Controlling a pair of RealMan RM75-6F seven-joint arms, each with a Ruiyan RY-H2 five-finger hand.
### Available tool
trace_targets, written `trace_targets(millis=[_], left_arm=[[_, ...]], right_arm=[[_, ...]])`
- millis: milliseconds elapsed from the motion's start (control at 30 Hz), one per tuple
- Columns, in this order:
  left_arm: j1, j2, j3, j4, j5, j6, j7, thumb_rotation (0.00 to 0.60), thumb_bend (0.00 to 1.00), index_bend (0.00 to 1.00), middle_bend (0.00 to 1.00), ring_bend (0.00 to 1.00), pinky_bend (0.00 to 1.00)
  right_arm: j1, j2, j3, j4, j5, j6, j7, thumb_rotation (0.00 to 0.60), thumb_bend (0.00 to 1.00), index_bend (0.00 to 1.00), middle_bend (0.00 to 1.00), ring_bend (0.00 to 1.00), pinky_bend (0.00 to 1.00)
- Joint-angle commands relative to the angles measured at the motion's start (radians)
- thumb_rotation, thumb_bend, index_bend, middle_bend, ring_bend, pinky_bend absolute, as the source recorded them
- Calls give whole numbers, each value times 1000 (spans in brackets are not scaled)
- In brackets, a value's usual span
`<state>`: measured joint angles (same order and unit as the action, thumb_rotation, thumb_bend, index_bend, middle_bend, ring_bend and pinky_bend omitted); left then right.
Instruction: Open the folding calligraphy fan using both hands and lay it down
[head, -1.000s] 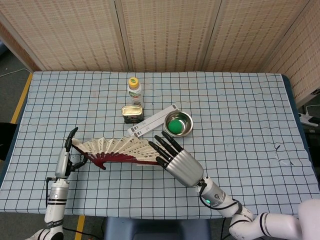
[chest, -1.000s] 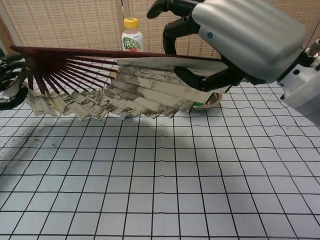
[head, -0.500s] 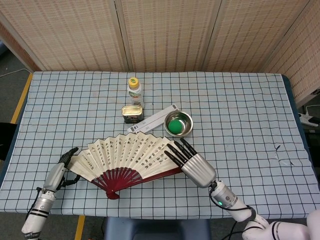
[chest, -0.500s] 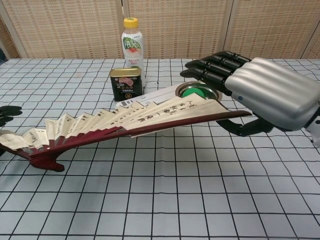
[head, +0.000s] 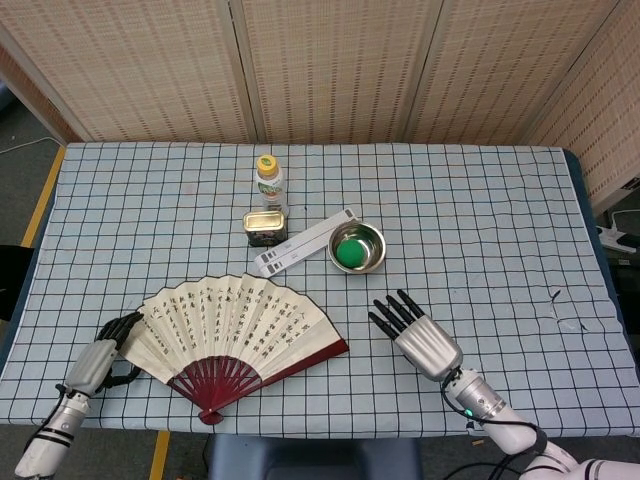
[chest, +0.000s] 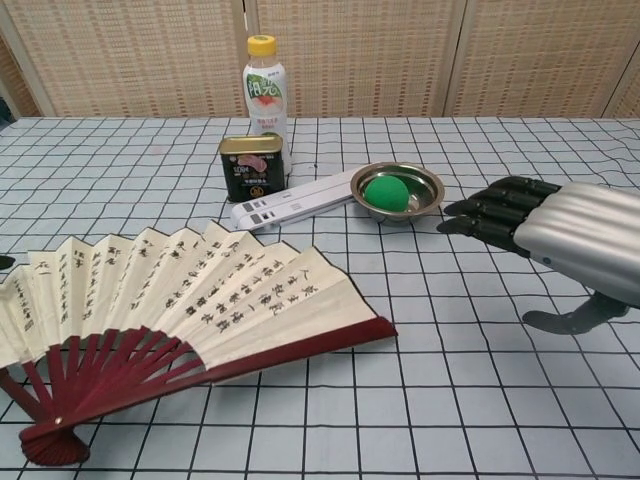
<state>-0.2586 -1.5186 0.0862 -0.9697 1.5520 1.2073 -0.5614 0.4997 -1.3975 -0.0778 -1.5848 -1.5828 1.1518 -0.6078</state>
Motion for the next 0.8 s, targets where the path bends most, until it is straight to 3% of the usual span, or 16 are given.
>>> trace_targets(millis=[33, 167, 300, 367, 533, 667, 800], left_arm=[[-6, 46, 39, -34, 26, -48, 162, 600, 431, 0, 0, 0, 3], [6, 71, 5, -122, 16, 22, 303, 600, 431, 0, 0, 0, 4], [29, 58, -26, -179, 100, 227, 367, 600, 431, 0, 0, 0, 18], [22, 73, -21, -207, 127, 241, 427, 600, 430, 0, 0, 0, 15], [-13, 185, -26, -385, 49, 88, 643, 600, 429, 0, 0, 0, 7], [-48, 300, -43, -556, -190, -123, 986, 600, 433, 0, 0, 0, 0], [-72, 301, -45, -577, -389, -219, 1188, 600, 425, 0, 0, 0, 3]], right_arm=[[-10, 18, 2, -21, 24, -13, -6, 553, 206, 0, 0, 0, 0], [-23, 25, 1, -21, 20, -3, 23, 552, 206, 0, 0, 0, 0], [-35, 32, 0, -13, 12, 8, 62, 552, 205, 0, 0, 0, 0], [-39, 36, 1, -11, 11, 11, 73, 550, 206, 0, 0, 0, 0], [-54, 59, 3, -21, -3, 34, 100, 550, 206, 0, 0, 0, 0], [-69, 89, -2, -33, -23, 59, 127, 549, 206, 0, 0, 0, 0], [-80, 109, -9, -36, -35, 66, 155, 550, 206, 0, 0, 0, 0]])
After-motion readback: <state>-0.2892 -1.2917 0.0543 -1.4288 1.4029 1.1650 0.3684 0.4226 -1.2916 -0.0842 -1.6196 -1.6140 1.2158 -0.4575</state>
